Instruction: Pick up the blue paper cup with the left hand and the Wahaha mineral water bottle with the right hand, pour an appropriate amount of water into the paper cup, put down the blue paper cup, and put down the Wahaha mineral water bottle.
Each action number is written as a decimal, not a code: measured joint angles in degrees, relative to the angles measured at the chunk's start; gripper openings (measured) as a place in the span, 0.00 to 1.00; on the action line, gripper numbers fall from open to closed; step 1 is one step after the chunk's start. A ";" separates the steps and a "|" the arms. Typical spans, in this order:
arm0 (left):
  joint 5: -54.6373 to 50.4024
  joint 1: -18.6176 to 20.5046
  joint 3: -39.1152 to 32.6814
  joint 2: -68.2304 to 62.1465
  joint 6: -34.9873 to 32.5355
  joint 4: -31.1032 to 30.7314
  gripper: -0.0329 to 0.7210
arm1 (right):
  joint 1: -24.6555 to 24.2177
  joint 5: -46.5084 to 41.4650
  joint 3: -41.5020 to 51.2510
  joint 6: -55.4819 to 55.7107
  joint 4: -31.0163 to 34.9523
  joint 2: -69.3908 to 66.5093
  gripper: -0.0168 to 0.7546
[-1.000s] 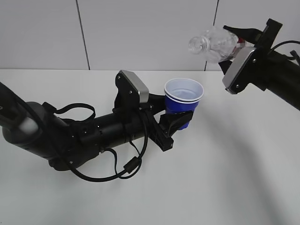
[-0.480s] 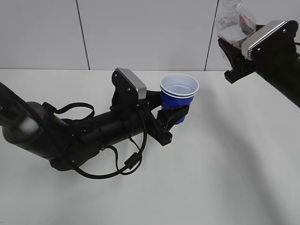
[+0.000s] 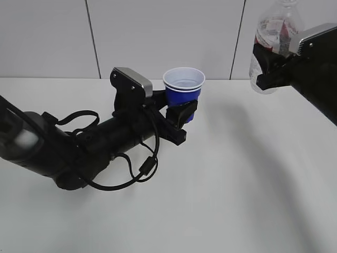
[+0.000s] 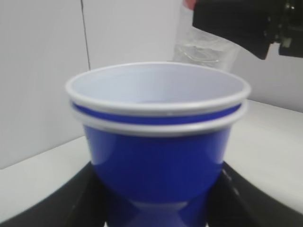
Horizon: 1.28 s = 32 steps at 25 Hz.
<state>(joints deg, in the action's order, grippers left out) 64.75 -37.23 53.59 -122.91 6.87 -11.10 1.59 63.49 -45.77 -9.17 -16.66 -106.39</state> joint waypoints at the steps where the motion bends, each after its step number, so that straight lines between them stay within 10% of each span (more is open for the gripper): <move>1: 0.00 -0.02 -0.50 0.29 0.00 0.98 0.61 | 0.00 0.00 0.58 0.14 0.68 0.00 0.60; 32: -0.13 4.91 -12.88 10.30 -9.51 20.29 0.61 | 0.00 0.00 7.83 15.52 -3.05 0.00 0.60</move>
<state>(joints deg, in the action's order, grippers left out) 64.62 -32.32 40.71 -112.61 -2.64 9.18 1.59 63.49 -37.93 6.35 -19.71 -106.39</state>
